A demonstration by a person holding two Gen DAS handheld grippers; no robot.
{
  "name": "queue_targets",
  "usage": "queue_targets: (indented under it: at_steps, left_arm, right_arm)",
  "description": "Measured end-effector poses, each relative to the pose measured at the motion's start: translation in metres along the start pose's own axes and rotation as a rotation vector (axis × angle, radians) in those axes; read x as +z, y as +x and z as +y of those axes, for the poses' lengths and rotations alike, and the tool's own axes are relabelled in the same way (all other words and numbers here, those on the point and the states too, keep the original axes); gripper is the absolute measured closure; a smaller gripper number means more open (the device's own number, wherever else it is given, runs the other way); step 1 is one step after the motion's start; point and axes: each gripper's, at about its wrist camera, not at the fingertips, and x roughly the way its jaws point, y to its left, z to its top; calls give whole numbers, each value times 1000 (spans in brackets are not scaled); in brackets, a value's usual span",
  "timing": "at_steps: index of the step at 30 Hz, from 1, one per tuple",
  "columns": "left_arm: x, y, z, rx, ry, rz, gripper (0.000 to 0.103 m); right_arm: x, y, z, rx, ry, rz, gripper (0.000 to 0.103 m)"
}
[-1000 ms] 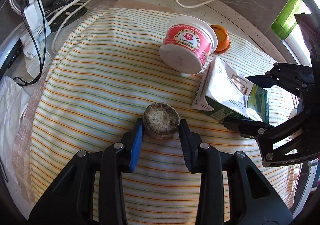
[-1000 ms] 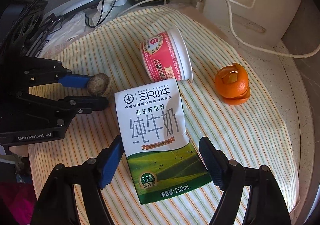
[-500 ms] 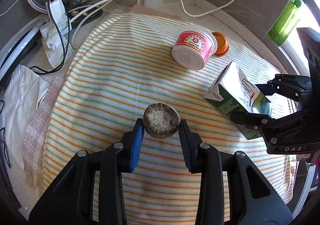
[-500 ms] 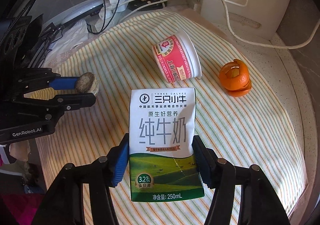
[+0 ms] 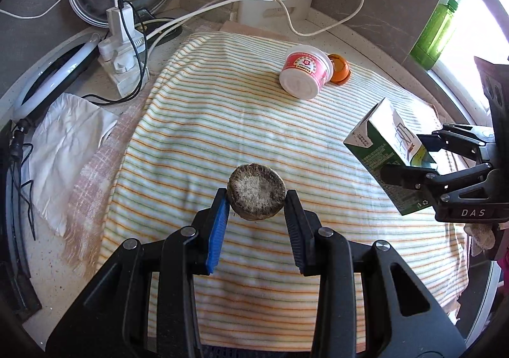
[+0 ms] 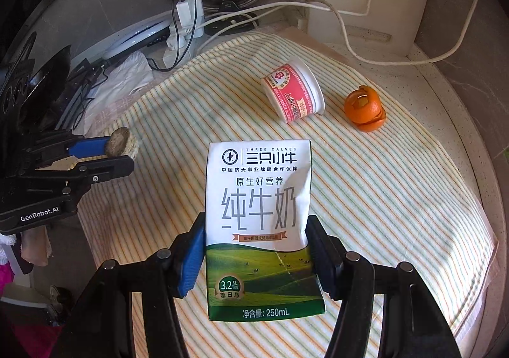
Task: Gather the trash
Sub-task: 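Lift the disc and carton and carry them toward the basket, then lower both held items over the blue basket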
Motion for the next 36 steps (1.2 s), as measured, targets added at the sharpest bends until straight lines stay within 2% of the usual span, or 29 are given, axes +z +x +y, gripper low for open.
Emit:
queue_targets:
  at_steps: [7,18,27,36]
  left_arm:
    - [-30,-35,17,5,7,-23,67]
    - [-84,-80,36,-15,27,-40,68]
    - [-134,-94,55,-32,25,-10,68]
    - [-180,-96,73,-61,32,34,68]
  right_arm:
    - [-19,-25,24,14,74,-47,41]
    - [-57,-61,83,58,177,-131,41]
    - [-101,-72,130,65,237,-155,41]
    - [-142,-61,180,60,305,-147,41]
